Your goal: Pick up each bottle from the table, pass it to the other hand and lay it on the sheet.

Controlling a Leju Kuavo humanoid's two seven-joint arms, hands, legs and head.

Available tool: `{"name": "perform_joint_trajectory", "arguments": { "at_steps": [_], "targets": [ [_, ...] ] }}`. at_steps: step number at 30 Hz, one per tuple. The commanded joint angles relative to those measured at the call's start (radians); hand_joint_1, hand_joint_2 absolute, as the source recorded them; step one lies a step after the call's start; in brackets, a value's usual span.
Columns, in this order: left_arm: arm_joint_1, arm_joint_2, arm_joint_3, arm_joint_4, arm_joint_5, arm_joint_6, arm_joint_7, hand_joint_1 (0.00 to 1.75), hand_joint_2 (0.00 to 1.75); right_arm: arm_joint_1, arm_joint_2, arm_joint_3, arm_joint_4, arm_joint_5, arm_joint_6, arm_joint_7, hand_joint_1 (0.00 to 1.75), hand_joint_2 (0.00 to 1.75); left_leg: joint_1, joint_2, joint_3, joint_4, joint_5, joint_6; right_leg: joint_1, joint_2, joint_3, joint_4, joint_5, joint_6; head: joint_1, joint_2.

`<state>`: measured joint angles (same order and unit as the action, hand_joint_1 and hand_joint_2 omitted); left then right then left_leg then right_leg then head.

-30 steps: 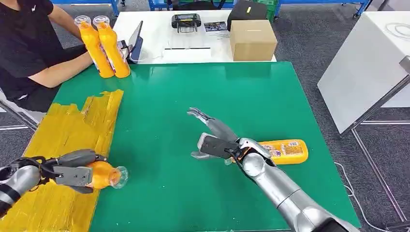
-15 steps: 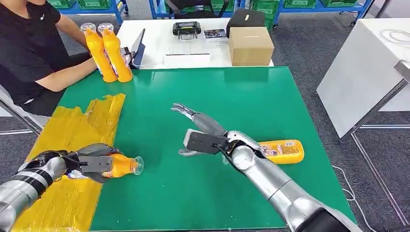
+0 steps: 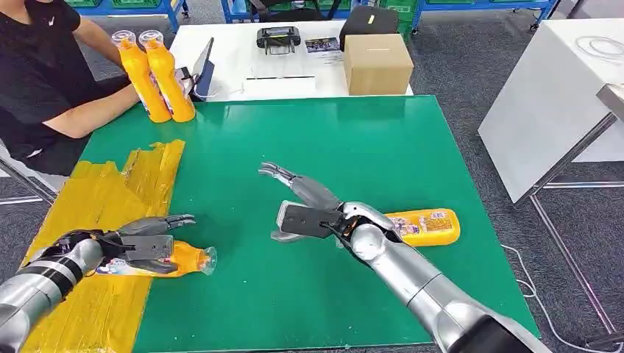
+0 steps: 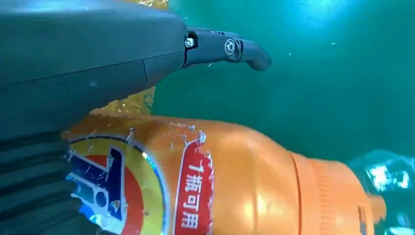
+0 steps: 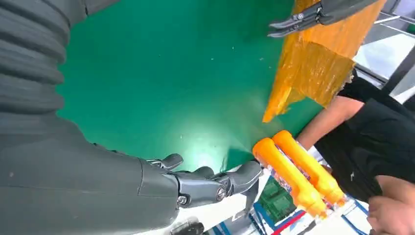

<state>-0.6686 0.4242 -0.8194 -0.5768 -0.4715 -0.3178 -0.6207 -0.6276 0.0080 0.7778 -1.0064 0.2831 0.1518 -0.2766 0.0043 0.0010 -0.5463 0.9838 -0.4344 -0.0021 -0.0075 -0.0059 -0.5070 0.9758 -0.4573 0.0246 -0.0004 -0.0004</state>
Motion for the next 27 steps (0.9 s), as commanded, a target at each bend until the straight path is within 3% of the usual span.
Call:
{"name": "perform_joint_trajectory", "arguments": {
  "at_steps": [1, 4, 7, 9, 13, 16, 20, 22, 27],
  "targets": [
    [0.122, -0.049, 0.043, 0.029, -0.006, 0.091, 0.000, 0.00, 0.00, -0.006, -0.035, 0.025, 0.035, 0.002, -0.015, 0.000, 0.00, 1.75, -0.001, 0.003, 0.000, -0.002, 0.001, 0.001, -0.001, 0.003, -0.001, -0.002, 0.002, 0.000, 0.000, 0.000],
    [0.187, -0.055, 0.151, -0.055, -0.002, 0.189, -0.033, 0.00, 0.00, 0.034, -0.086, 0.004, -0.013, 0.016, -0.032, -0.010, 0.00, 1.75, 0.001, 0.002, -0.001, -0.003, 0.001, 0.001, 0.001, 0.003, -0.002, -0.005, 0.003, 0.000, -0.001, 0.000],
    [0.242, -0.035, 0.222, -0.160, -0.022, 0.193, -0.028, 0.00, 0.00, 0.063, -0.118, -0.018, -0.049, 0.031, -0.037, -0.020, 0.00, 1.75, -0.001, -0.001, -0.002, -0.002, 0.001, 0.001, -0.001, 0.000, -0.002, -0.003, 0.001, 0.001, -0.001, 0.000],
    [0.313, -0.048, 0.353, -0.283, -0.037, 0.255, -0.024, 0.00, 0.00, 0.129, -0.170, -0.056, -0.126, 0.056, -0.059, -0.024, 0.00, 1.75, -0.001, -0.001, -0.004, -0.001, 0.000, 0.001, -0.001, 0.000, -0.002, -0.003, 0.000, 0.001, 0.000, 0.000],
    [0.436, -0.164, 0.642, -0.538, -0.066, 0.324, -0.013, 0.00, 0.00, 0.308, -0.290, -0.155, -0.324, 0.118, -0.078, -0.035, 0.00, 1.75, -0.001, -0.005, -0.005, -0.002, 0.001, 0.002, -0.002, -0.004, -0.003, -0.005, 0.000, 0.001, -0.001, 0.000],
    [0.446, -0.173, 0.662, -0.577, -0.078, 0.298, 0.005, 0.00, 0.00, 0.336, -0.303, -0.172, -0.352, 0.126, -0.075, -0.038, 0.00, 1.75, -0.001, -0.007, -0.010, 0.001, 0.000, 0.002, -0.002, -0.006, -0.008, -0.005, 0.000, 0.001, 0.000, 0.000],
    [0.478, -0.289, 0.851, -0.672, 0.009, 0.302, -0.047, 0.00, 0.00, 0.408, -0.297, -0.196, -0.402, 0.183, -0.067, -0.028, 0.00, 1.75, -0.002, -0.001, -0.020, 0.001, 0.000, 0.002, -0.003, 0.000, -0.019, -0.003, 0.002, 0.003, 0.000, 0.000],
    [0.476, -0.292, 0.857, -0.681, 0.011, 0.295, -0.043, 0.00, 0.00, 0.413, -0.297, -0.194, -0.402, 0.185, -0.067, -0.028, 0.00, 1.75, -0.002, -0.002, -0.020, 0.002, 0.000, 0.001, -0.002, 0.000, -0.019, -0.003, 0.002, 0.004, 0.000, 0.000],
    [0.498, -0.380, 1.014, -0.817, 0.207, 0.202, -0.072, 0.00, 0.00, 0.466, -0.322, -0.195, -0.421, 0.255, -0.086, -0.007, 0.00, 1.75, -0.001, -0.001, -0.022, 0.002, -0.001, 0.001, -0.002, 0.001, -0.021, -0.003, 0.002, 0.004, -0.001, 0.000]
  ]
}}
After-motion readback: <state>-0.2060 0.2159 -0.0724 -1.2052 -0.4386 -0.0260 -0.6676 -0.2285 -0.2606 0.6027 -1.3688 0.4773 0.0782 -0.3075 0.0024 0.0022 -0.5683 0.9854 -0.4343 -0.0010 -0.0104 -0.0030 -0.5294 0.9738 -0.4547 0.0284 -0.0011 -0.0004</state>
